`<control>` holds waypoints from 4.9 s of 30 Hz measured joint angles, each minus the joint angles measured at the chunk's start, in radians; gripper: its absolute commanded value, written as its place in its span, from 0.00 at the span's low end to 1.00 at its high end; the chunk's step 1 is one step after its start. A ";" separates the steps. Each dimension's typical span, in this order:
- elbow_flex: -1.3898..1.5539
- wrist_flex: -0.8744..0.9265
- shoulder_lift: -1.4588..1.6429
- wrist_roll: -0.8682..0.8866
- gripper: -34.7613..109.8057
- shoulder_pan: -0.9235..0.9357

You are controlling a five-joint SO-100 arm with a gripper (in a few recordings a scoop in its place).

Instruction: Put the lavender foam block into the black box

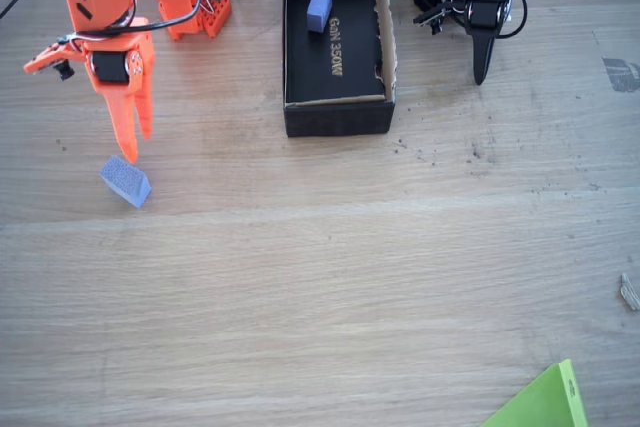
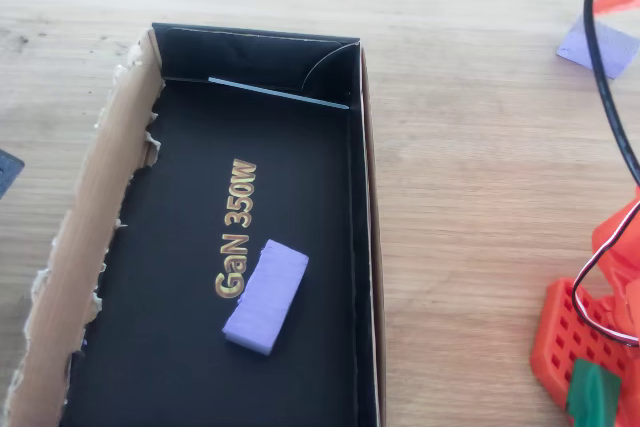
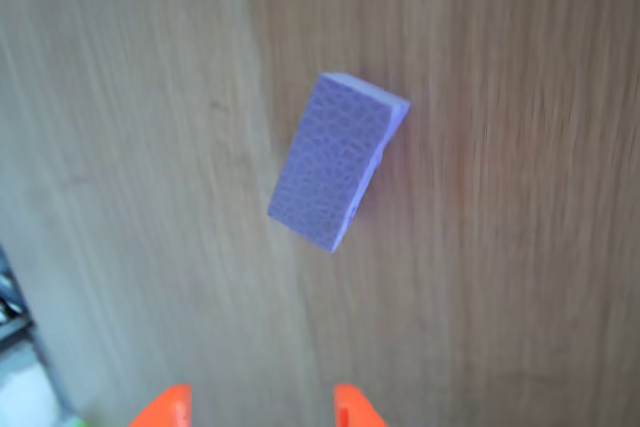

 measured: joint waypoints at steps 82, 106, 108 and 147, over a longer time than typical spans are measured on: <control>-0.028 0.164 -0.107 -0.132 0.47 0.179; -0.072 0.225 -0.198 -0.132 0.47 0.160; -0.072 0.225 -0.207 -0.132 0.47 0.156; -0.190 0.244 -0.276 -0.130 0.46 0.183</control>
